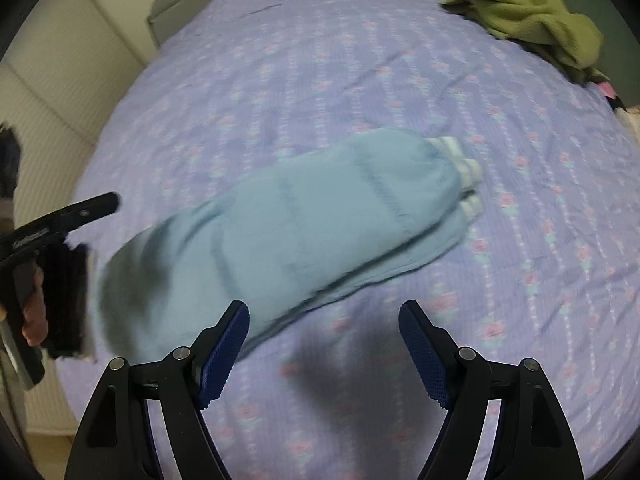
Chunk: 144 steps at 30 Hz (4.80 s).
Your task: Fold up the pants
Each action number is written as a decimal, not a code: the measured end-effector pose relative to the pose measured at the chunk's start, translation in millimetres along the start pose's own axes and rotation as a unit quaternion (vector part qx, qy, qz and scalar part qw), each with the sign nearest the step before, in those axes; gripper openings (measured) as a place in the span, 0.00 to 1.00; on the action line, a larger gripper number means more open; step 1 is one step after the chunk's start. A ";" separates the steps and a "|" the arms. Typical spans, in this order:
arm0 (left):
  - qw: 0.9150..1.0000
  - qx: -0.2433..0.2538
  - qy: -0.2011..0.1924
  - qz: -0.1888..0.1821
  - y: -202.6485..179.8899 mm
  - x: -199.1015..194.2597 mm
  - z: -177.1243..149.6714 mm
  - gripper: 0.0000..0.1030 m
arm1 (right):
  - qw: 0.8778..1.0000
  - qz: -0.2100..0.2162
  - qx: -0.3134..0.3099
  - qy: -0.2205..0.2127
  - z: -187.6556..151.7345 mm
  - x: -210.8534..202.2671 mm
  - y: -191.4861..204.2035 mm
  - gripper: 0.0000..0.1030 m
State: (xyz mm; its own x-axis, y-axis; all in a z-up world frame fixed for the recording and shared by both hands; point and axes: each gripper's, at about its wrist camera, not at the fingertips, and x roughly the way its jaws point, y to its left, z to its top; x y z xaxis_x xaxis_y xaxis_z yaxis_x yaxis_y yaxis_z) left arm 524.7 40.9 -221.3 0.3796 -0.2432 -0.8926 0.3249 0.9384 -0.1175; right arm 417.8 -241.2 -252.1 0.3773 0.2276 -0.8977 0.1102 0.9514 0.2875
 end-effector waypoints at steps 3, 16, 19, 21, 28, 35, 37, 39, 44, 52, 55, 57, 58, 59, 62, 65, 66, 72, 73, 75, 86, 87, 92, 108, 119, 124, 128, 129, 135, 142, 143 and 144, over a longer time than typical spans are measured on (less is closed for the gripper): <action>0.999 -0.038 0.018 0.020 42.5 -16.6 -41.4 0.59 | 0.999 0.022 -0.046 0.008 -8.5 4.0 40.9 0.76; 0.974 -0.215 0.044 -0.057 115.8 14.4 -117.6 0.58 | 0.990 0.004 -0.125 0.064 -43.1 46.1 124.7 0.76; 0.969 -0.230 0.060 -0.066 116.4 34.3 -120.1 0.58 | 0.991 -0.013 -0.110 0.070 -43.7 49.3 118.9 0.76; 0.965 -0.242 0.064 -0.077 115.6 43.0 -125.1 0.50 | 0.992 -0.021 -0.106 0.070 -45.5 49.7 115.8 0.76; 0.965 -0.249 0.067 -0.042 118.0 35.7 -143.0 0.11 | 0.991 -0.035 -0.098 0.079 -51.9 52.2 114.6 0.76; 0.966 -0.240 0.091 0.027 122.8 48.8 -156.7 0.11 | 0.988 -0.029 -0.118 0.096 -70.5 61.7 122.8 0.76; 0.967 -0.234 0.097 0.042 118.8 51.8 -155.0 0.12 | 0.988 -0.021 -0.112 0.101 -72.0 65.7 119.3 0.76; 0.968 -0.226 0.099 0.053 114.8 52.1 -152.5 0.13 | 0.989 0.002 -0.102 0.108 -70.7 71.5 113.5 0.75; 0.967 -0.222 0.110 0.060 112.3 53.3 -153.3 0.14 | 0.986 0.072 -0.084 0.127 -58.9 91.2 108.2 0.67; 0.964 -0.229 0.112 0.071 114.4 54.3 -149.6 0.15 | 0.980 0.111 -0.130 0.099 -36.5 85.0 125.9 0.64; 0.963 -0.231 0.115 0.071 115.7 56.7 -147.7 0.16 | 0.977 0.119 -0.111 0.140 -44.4 101.8 117.2 0.64; 0.966 -0.217 0.117 0.079 111.9 59.0 -145.9 0.17 | 0.977 0.125 -0.095 0.148 -51.5 105.6 113.2 0.64; 0.967 -0.212 0.118 0.081 111.3 57.3 -147.8 0.17 | 0.976 0.131 -0.093 0.146 -52.5 105.2 114.1 0.64; 0.967 -0.210 0.119 0.082 111.8 57.3 -148.1 0.18 | 0.976 0.136 -0.098 0.142 -52.1 103.7 117.7 0.62; 0.965 -0.220 0.122 0.079 114.3 58.1 -145.3 0.20 | 0.976 0.129 -0.132 0.118 -43.7 98.3 132.6 0.58; 0.963 -0.224 0.123 0.081 118.7 61.1 -145.4 0.20 | 0.976 0.105 -0.146 0.124 -43.4 108.6 132.4 0.42; 0.964 -0.221 0.125 0.084 118.2 61.5 -145.6 0.20 | 0.975 0.089 -0.153 0.135 -46.3 115.9 129.9 0.31; 0.969 -0.187 0.124 0.105 110.0 55.7 -143.8 0.19 | 0.978 0.088 -0.108 0.155 -48.2 104.3 120.8 0.14; 0.969 -0.184 0.124 0.112 108.8 55.4 -143.1 0.19 | 0.978 0.087 -0.111 0.153 -53.0 96.4 123.1 0.13; 0.968 -0.172 0.130 0.129 107.6 57.7 -143.2 0.16 | 0.977 0.072 -0.121 0.159 -66.0 97.6 128.2 0.13; 0.969 -0.144 0.078 0.186 83.9 0.9 -153.7 0.21 | 0.980 0.039 -0.132 0.145 -67.8 80.9 116.5 0.53; 0.971 -0.140 0.068 0.180 75.7 -7.9 -151.8 0.22 | 0.981 0.035 -0.141 0.129 -67.1 69.1 115.0 0.61; 0.987 -0.110 0.018 0.117 20.6 -36.9 -128.8 0.27 | 0.990 0.017 -0.125 0.062 -47.7 15.5 76.4 0.66; 1.000 -0.009 0.010 -0.015 -130.1 36.1 -38.8 0.15 | 0.992 -0.014 0.109 -0.063 33.2 8.0 -102.9 0.77; 0.996 -0.060 0.037 -0.056 -151.4 81.5 -17.2 0.14 | 0.987 0.025 0.157 -0.021 53.4 84.9 -138.3 0.77; 0.994 -0.076 0.071 -0.042 -144.2 101.2 -34.0 0.11 | 0.981 0.063 0.183 0.011 48.2 116.1 -151.9 0.78; 0.992 -0.077 0.093 -0.033 -134.9 110.3 -47.7 0.08 | 0.972 0.092 0.215 0.010 43.3 130.3 -160.2 0.80; 0.991 -0.081 0.096 -0.035 -131.9 111.8 -50.7 0.07 | 0.973 0.092 0.211 0.010 45.5 131.0 -157.3 0.76; 0.987 -0.112 0.098 -0.055 -122.8 106.9 -53.2 0.07 | 0.974 0.089 0.209 0.006 50.9 115.8 -144.7 0.38; 0.982 -0.111 0.111 -0.100 -136.8 114.8 -49.5 0.07 | 0.990 -0.058 0.109 -0.072 30.8 26.3 -110.1 0.36; 0.982 -0.112 0.109 -0.105 -140.6 115.1 -48.0 0.07 | 0.991 -0.081 0.076 -0.077 28.0 16.6 -99.1 0.36; 0.982 -0.112 0.106 -0.109 -145.4 114.6 -46.7 0.06 | 0.991 -0.094 0.055 -0.080 26.5 11.7 -93.4 0.36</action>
State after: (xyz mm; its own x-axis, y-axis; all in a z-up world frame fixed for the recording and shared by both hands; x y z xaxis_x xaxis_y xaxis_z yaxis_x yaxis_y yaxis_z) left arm 480.6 -112.0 -326.9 0.1255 -0.4106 -0.9031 0.1718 0.9056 -0.3878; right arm 436.2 -332.9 -280.6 0.4813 0.0040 -0.8765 0.2893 0.9432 0.1632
